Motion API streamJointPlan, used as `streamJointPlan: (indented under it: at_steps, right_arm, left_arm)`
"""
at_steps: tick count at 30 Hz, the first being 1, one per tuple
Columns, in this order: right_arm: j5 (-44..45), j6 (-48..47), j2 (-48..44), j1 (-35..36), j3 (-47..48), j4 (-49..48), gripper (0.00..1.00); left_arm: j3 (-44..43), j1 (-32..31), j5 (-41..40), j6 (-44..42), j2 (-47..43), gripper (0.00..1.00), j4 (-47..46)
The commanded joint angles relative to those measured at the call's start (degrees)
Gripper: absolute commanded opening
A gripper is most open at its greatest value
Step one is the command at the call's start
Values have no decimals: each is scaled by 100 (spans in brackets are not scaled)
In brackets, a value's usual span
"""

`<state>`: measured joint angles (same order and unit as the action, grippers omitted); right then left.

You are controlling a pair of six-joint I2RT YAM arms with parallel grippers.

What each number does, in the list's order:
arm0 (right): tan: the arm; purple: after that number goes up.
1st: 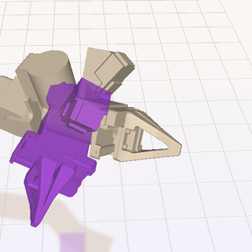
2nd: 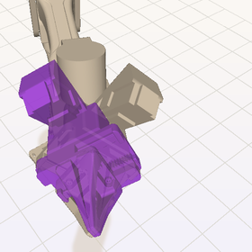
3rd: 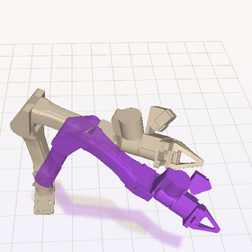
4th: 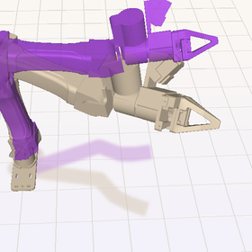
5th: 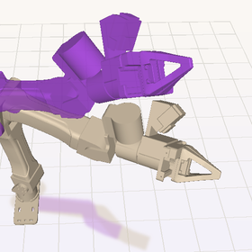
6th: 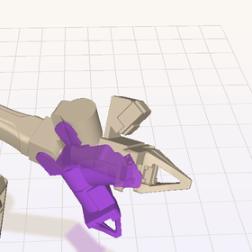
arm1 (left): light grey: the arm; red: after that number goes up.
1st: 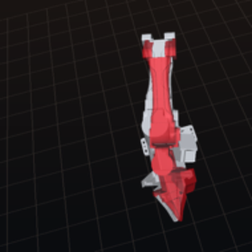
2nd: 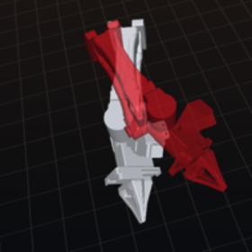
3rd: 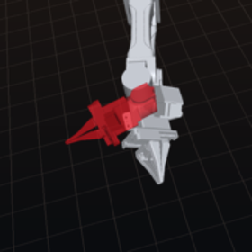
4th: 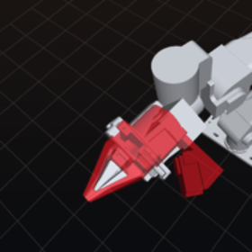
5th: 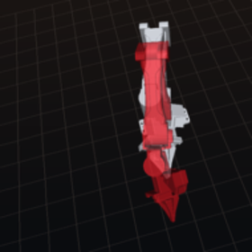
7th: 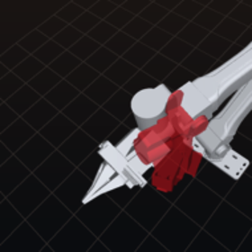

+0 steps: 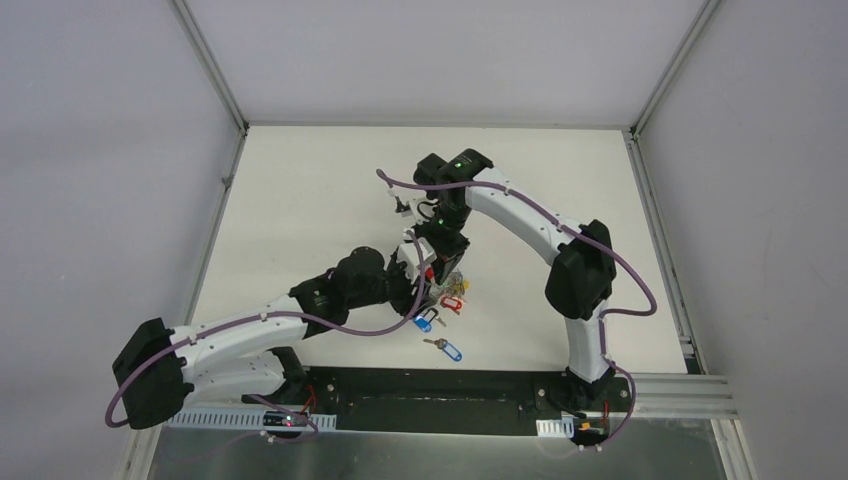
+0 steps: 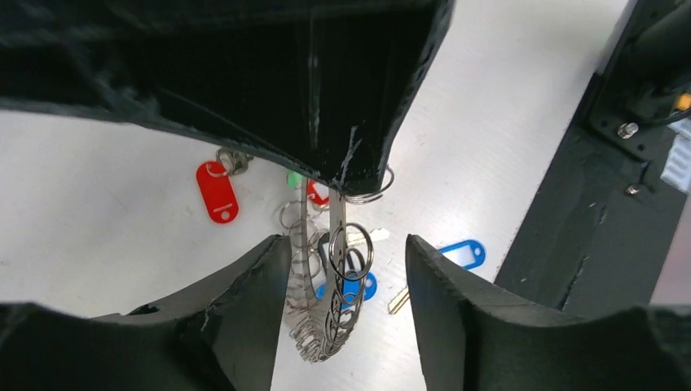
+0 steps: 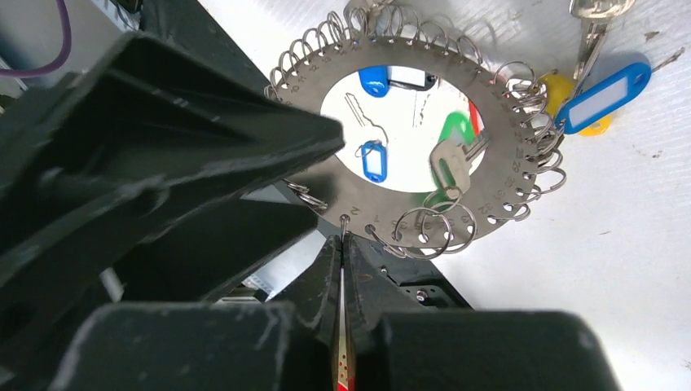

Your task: Put the keys on the keyring

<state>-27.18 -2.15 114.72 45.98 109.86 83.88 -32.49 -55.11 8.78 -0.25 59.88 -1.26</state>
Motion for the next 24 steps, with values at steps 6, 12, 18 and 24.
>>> streamJointPlan:
  at_steps: [6, 12, 18, 24]
  right_arm:
    - [-89, -291, 18, 25, 276, 346, 0]
    - [-136, -401, -56, 25, 257, 348, 0]
    - [-153, -499, -161, 26, 220, 328, 0]
    - [-327, -714, -506, 23, -242, -154, 0]
  left_arm:
    - [-712, 7, 414, -141, -669, 65, 353]
    - [-1064, 774, 2024, 170, -364, 61, 542]
    - [-695, 1705, 3852, 778, 16, 59, -458]
    - [330, 2241, 4656, 1898, 348, 57, -3168]
